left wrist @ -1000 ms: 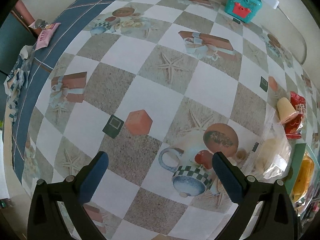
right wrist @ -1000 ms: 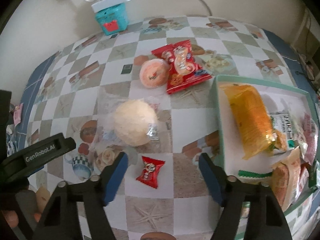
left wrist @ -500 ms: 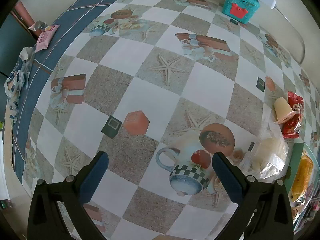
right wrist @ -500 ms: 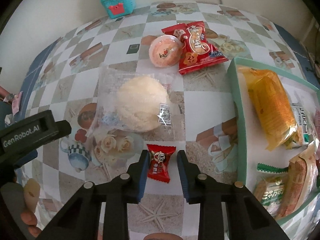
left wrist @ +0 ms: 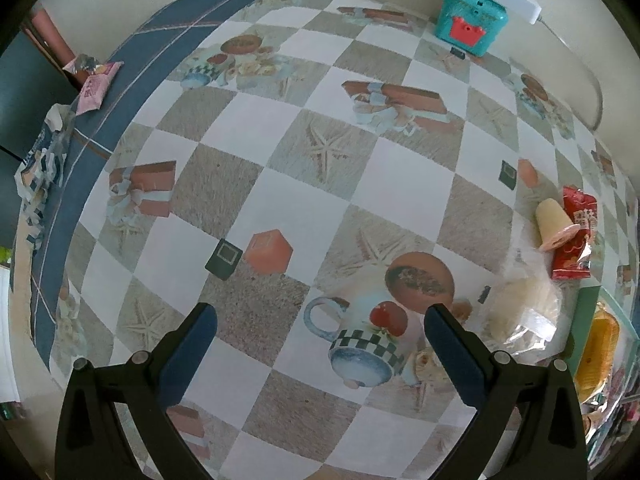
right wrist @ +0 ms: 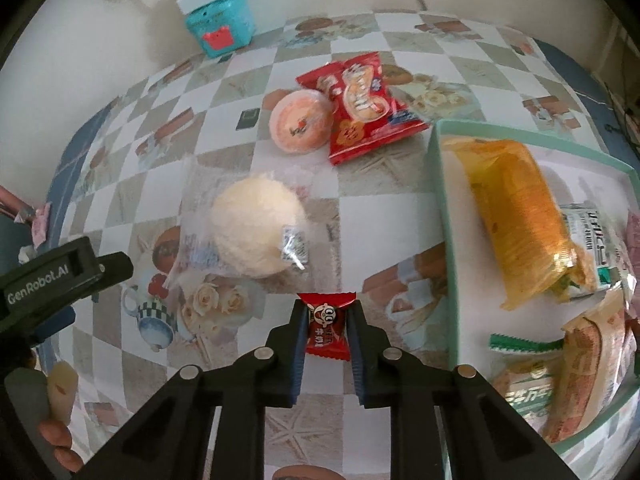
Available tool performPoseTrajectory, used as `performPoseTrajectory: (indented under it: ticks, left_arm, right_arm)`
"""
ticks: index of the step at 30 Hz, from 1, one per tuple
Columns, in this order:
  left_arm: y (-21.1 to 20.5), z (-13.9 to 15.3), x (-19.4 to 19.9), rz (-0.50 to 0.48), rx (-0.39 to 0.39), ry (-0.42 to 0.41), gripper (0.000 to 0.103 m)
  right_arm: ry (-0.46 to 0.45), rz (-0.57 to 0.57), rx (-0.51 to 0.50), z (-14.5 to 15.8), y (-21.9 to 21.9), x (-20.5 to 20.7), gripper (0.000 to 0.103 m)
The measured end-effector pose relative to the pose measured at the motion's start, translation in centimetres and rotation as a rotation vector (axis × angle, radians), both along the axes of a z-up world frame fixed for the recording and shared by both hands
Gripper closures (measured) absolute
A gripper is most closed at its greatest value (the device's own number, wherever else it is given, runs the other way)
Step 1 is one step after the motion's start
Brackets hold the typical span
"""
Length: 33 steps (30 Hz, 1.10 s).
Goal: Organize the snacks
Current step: 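Grasp the wrapped round bun with the left gripper while the right holds the candy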
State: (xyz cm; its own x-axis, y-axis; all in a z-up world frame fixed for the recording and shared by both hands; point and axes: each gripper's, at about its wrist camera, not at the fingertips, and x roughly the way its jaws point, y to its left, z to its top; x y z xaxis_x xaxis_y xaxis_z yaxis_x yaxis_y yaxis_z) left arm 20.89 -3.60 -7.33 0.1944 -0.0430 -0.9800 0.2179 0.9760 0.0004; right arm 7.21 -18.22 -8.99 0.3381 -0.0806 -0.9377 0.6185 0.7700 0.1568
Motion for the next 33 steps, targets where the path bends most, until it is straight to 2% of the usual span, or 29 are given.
performPoseTrajectory:
  ticks: [9, 14, 23, 27, 33]
  left_arm:
    - [-1.4, 2.0, -1.3, -0.016, -0.053, -0.029, 0.000]
    - [-4.5, 2.8, -2.5, -0.101, -0.077, -0.046, 0.000]
    - [-10.8, 2.1, -4.6, -0.279, -0.121, -0.064, 0.000]
    - [-12.8, 1.3, -5.4, -0.344, -0.068, -0.090, 0.000]
    - [-13.4, -0.9, -4.9, -0.331, -0.019, -0.072, 0.000]
  right_arm:
    - [-0.090, -0.061, -0.035, 3.8, -2.8, -2.1, 0.082]
    - [-0.116, -0.104, -0.065, 5.7, -4.5, -3.3, 0.082]
    - [-0.156, -0.175, -0.076, 7.2, -7.6, -5.9, 0.082]
    - [-0.158, -0.192, -0.057, 6.8, -8.5, -6.5, 0.082]
    - [-0.157, -0.203, -0.036, 6.3, -9.0, -6.9, 0.082]
